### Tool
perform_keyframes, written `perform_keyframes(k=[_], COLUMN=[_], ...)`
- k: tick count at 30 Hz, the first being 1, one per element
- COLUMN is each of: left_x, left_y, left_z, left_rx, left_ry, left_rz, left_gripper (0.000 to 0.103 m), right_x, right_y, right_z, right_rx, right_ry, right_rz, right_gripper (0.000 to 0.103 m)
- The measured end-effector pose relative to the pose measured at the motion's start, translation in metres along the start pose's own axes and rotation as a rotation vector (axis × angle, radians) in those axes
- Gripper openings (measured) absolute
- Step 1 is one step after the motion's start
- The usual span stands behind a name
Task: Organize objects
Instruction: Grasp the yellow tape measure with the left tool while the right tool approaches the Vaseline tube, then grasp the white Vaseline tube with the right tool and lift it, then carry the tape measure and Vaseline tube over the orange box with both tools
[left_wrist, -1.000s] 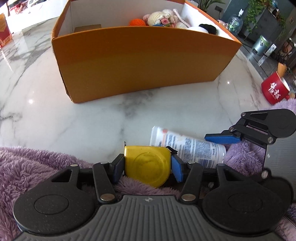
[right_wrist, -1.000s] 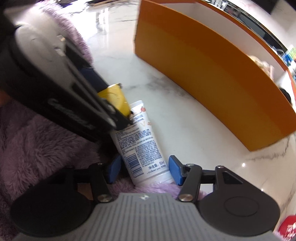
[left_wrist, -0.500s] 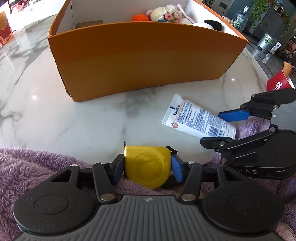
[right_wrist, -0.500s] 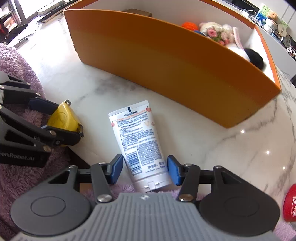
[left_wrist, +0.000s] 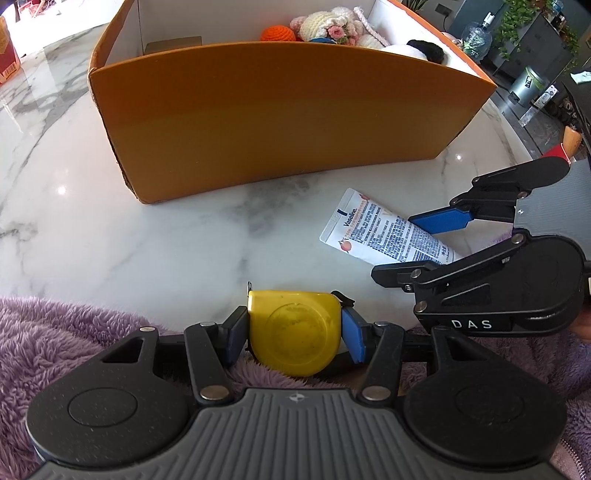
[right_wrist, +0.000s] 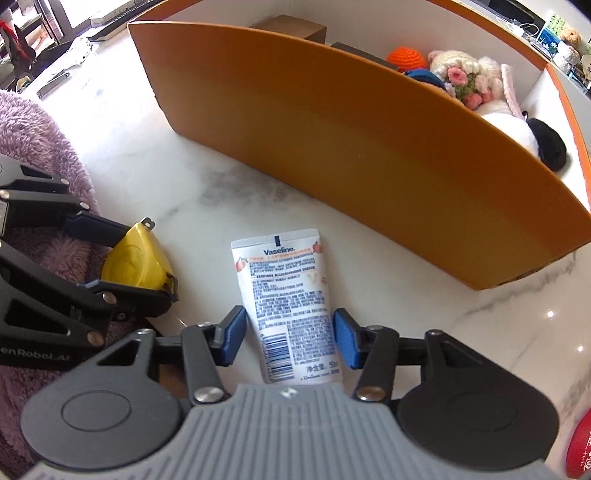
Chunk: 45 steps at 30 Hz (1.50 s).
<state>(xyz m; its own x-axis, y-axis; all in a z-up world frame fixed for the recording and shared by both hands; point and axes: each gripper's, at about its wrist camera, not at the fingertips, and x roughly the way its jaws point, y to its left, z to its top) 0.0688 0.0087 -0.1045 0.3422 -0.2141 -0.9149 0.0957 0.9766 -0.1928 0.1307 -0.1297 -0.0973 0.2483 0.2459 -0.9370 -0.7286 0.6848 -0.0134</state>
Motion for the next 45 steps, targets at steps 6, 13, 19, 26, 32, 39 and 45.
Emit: perform_keyframes(k=[6,13,19,26,32,39,45], left_x=[0.003,0.004,0.0,-0.012,-0.038,-0.07,-0.101], left_y=[0.001,0.001,0.001,-0.001,-0.019,-0.037,-0.046], left_z=[0.001,0.002,0.003,0.007,0.015,0.035,0.055], left_rx=[-0.004,-0.008,-0.014,-0.015,0.005,0.043,0.074], left_ry=[0.001,0.002,-0.025,-0.065,-0.105,-0.167,-0.216], left_rz=[-0.004,-0.003,0.001,-0.002,-0.057,-0.076,-0.101], left_gripper=[0.062,0.062,0.062,0.062,0.062,0.062,0.062], right_x=[-0.008,-0.037,-0.059,-0.097,-0.115,-0.132,-0.162], right_y=[0.001,0.003,-0.009,-0.02,-0.028,-0.029,-0.029], right_z=[0.0,-0.009,-0.014,-0.048,-0.065,-0.057,-0.043], right_rx=[0.005,0.039,0.097,0.192,0.273,0.272,0.227], right_ry=[-0.023,-0.101,-0.163,-0.228,-0.274,-0.321,-0.373], right_rz=[-0.011,-0.026,-0.032,-0.048,-0.019,-0.035,-0.032], right_gripper=[0.051,0.05,0.049,0.049,0.049,0.049,0.049])
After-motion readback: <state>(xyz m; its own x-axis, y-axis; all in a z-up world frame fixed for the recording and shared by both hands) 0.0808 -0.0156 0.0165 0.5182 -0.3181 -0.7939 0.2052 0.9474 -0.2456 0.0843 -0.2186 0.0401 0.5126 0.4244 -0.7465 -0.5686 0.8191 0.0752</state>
